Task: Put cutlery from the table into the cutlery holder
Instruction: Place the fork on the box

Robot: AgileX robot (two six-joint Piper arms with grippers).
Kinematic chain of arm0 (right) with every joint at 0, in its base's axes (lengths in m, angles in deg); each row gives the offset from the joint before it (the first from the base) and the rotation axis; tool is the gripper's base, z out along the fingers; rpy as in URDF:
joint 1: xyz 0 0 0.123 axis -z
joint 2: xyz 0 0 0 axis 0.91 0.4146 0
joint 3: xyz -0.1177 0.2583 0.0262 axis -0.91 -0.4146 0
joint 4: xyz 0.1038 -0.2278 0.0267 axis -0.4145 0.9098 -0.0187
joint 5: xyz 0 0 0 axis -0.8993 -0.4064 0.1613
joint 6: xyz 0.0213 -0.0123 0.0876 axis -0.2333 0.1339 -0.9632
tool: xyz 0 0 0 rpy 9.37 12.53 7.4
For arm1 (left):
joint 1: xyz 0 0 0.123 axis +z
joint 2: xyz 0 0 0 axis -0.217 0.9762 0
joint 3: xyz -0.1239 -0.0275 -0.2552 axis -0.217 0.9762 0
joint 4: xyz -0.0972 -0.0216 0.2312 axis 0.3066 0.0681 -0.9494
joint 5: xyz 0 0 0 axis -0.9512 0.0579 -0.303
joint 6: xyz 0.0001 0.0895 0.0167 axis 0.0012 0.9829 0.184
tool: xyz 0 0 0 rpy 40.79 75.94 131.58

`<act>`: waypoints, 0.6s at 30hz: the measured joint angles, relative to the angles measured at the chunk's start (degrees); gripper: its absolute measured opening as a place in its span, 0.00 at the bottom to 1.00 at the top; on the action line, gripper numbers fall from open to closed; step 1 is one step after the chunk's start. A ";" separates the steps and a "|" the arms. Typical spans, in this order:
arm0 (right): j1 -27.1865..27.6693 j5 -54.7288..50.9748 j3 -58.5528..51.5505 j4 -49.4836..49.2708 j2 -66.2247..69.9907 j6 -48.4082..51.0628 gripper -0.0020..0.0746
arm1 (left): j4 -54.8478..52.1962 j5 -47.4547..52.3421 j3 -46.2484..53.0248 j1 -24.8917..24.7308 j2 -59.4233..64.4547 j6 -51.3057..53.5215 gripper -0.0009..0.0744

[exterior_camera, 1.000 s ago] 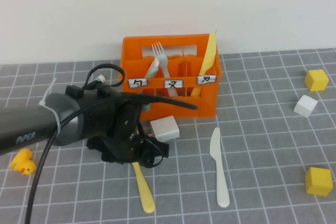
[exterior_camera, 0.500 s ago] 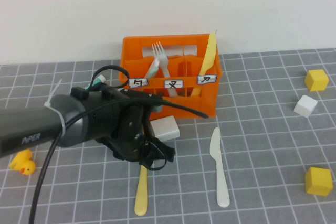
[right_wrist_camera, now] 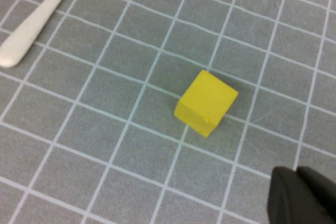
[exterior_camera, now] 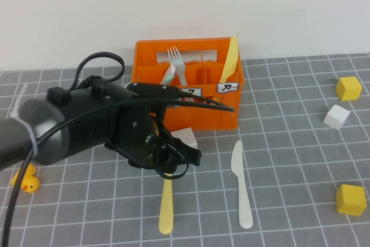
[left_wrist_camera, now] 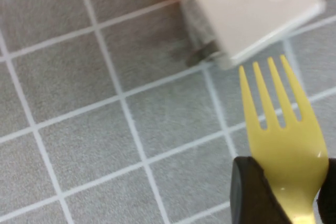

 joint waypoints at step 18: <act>0.00 0.00 0.00 -1.05 0.00 0.37 0.02 | -0.44 -3.44 0.09 -0.40 -8.66 2.32 0.33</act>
